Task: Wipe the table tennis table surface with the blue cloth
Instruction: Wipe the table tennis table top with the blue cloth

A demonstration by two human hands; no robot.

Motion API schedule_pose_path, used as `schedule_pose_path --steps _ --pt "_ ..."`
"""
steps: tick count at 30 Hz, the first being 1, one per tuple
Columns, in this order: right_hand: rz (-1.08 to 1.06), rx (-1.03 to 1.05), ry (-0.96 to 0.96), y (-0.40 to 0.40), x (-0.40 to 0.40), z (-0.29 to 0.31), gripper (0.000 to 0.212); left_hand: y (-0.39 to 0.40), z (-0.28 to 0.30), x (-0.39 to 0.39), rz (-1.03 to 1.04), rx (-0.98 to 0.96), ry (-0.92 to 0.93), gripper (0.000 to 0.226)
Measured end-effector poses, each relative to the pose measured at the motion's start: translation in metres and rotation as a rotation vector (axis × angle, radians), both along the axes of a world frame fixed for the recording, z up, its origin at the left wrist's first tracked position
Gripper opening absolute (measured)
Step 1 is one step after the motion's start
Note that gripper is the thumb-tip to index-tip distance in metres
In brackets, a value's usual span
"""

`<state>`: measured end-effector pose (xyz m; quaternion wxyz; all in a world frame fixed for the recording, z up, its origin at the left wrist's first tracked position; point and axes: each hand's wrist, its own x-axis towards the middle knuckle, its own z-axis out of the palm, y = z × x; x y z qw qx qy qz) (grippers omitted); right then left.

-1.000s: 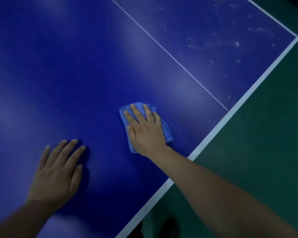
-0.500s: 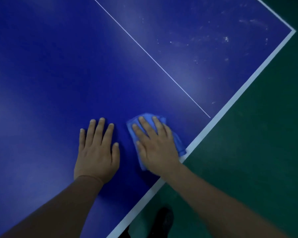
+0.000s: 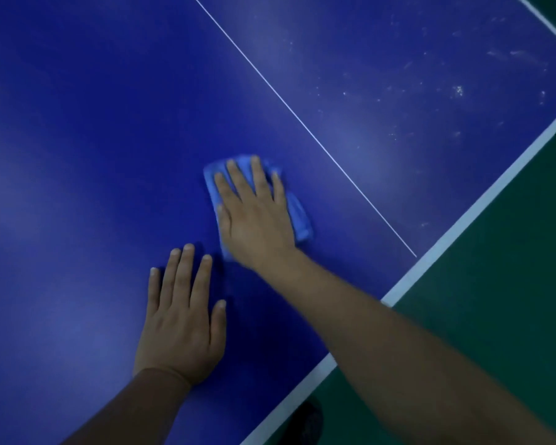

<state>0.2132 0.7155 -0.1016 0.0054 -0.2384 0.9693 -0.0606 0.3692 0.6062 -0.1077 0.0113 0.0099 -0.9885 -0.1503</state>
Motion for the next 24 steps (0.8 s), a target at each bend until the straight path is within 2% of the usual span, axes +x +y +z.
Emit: schedule_pose_path --steps 2,5,7,8,10,12,13,15,17,19,22,24 --pt "-0.063 0.051 0.023 0.014 -0.045 -0.005 0.055 -0.001 -0.001 0.000 -0.007 -0.007 -0.010 0.063" --pt "-0.331 0.181 0.023 0.103 -0.085 -0.005 0.057 -0.002 0.000 0.000 -0.016 -0.018 -0.022 0.062" --pt "-0.519 0.141 0.073 0.180 -0.078 0.002 0.051 -0.001 0.000 0.001 -0.029 -0.029 -0.031 0.062" --pt "-0.660 0.101 0.028 0.207 -0.067 0.006 0.051 -0.001 0.000 0.001 -0.033 -0.035 -0.038 0.062" --pt "-0.890 0.026 -0.048 0.214 -0.040 0.010 0.054 -0.001 0.002 0.001 -0.036 -0.053 -0.057 0.062" --pt "-0.808 0.037 0.018 0.172 -0.013 0.005 0.057 0.000 0.002 0.000 -0.036 -0.057 -0.067 0.062" --pt "-0.673 0.047 0.029 0.143 0.005 0.003 0.056 0.001 0.002 0.000 -0.033 -0.052 -0.069 0.062" --pt "-0.245 0.057 0.015 0.101 0.049 0.000 0.052 0.001 0.004 0.000 -0.022 -0.040 -0.063 0.063" --pt "0.033 0.091 -0.022 0.111 0.068 0.001 0.051 0.002 0.004 0.001 -0.013 -0.045 -0.056 0.064" --pt "-0.012 0.146 -0.027 0.163 0.040 0.001 0.052 0.004 0.005 0.001 -0.003 -0.054 -0.057 0.064" --pt "-0.379 0.240 -0.061 0.257 -0.025 0.005 0.061 0.006 0.006 0.001 0.016 -0.086 -0.043 0.064" --pt "-0.584 0.149 -0.111 0.291 -0.052 0.016 0.057 0.013 0.010 0.002 0.047 -0.097 -0.009 0.063"
